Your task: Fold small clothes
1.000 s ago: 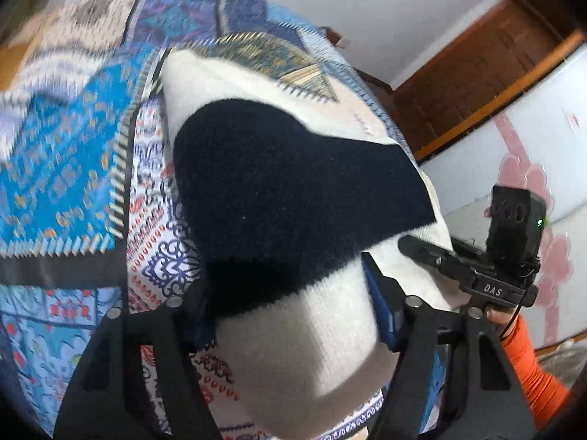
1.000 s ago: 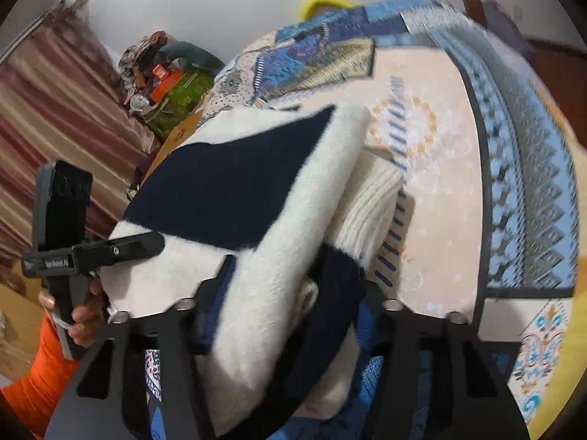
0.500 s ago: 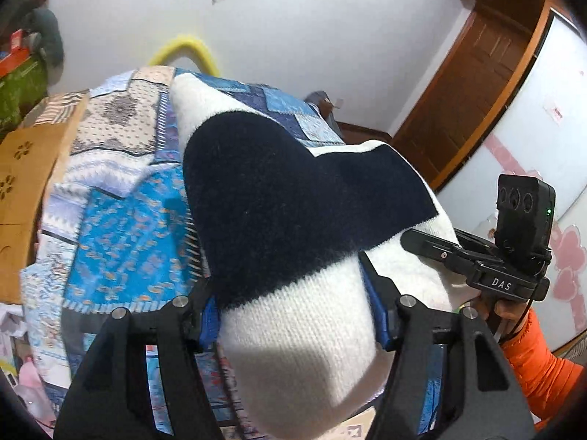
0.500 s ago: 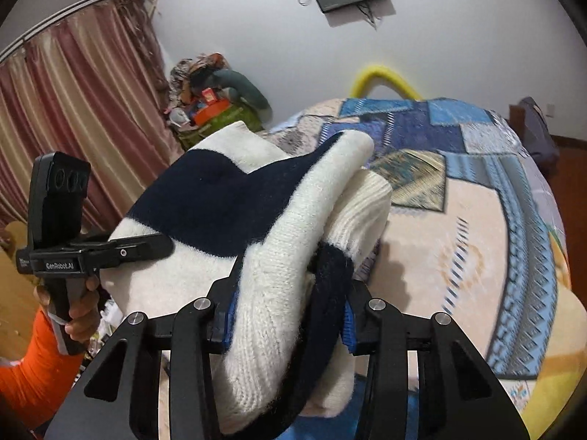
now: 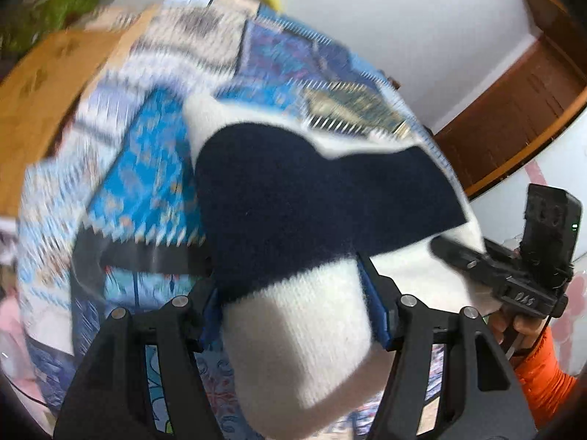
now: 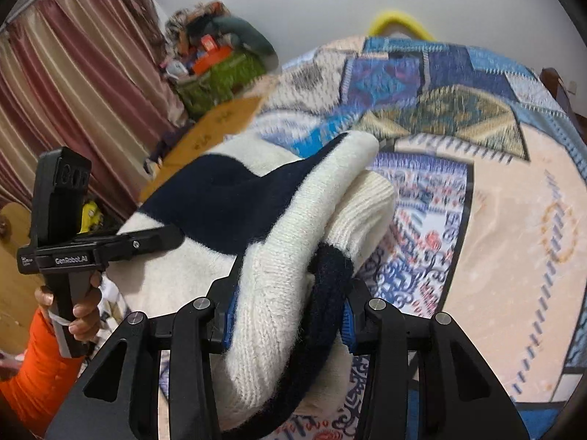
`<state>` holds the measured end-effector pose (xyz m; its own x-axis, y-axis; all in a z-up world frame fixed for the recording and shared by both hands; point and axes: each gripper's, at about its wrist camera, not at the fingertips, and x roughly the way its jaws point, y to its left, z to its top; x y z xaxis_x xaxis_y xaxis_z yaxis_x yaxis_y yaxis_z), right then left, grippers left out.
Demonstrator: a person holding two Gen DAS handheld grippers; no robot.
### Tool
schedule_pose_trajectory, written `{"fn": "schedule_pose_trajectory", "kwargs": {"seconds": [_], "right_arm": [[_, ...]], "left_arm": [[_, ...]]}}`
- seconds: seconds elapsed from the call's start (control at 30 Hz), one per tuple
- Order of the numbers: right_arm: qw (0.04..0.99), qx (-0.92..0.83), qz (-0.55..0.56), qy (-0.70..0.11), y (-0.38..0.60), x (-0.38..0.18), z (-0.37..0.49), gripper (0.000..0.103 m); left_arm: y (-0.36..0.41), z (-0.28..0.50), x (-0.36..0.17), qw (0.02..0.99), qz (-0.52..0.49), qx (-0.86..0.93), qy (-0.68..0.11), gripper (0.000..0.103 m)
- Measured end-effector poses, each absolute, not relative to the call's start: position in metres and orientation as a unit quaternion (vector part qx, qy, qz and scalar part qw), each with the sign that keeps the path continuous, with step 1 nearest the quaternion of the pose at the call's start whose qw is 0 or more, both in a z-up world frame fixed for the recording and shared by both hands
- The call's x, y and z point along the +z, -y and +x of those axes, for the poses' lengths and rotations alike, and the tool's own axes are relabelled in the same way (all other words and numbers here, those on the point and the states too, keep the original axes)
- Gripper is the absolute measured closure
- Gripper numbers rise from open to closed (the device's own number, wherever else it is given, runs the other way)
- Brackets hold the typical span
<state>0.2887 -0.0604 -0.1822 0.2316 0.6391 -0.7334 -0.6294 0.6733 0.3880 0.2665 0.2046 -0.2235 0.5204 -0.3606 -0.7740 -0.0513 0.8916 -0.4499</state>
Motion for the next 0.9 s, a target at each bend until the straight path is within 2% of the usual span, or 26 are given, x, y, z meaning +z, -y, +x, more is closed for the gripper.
{"fn": "schedule_pose_trajectory", "kwargs": {"seconds": [0.17, 0.27, 0.4, 0.6, 0.9], "right_arm": [[0.781, 0.406, 0.008, -0.474, 0.065, -0.191, 0.287, 0.055], [0.786, 0.402, 0.004, -0.470, 0.067, -0.188, 0.283, 0.051], [0.798, 0.395, -0.005, -0.456, 0.074, -0.181, 0.272, 0.051], [0.822, 0.381, -0.019, -0.422, 0.089, -0.149, 0.256, 0.051], [0.868, 0.401, -0.017, -0.292, 0.115, -0.049, 0.199, 0.050]], "left_arm": [[-0.213, 0.252, -0.243, 0.840, -0.252, -0.101, -0.470, 0.026], [-0.209, 0.245, -0.235, 0.848, -0.234, -0.088, -0.467, 0.025], [-0.202, 0.235, -0.214, 0.870, -0.179, -0.056, -0.457, 0.026], [-0.196, 0.202, -0.159, 0.903, -0.131, -0.014, -0.409, 0.026], [-0.161, 0.115, -0.037, 0.964, -0.082, 0.004, -0.253, 0.026]]}}
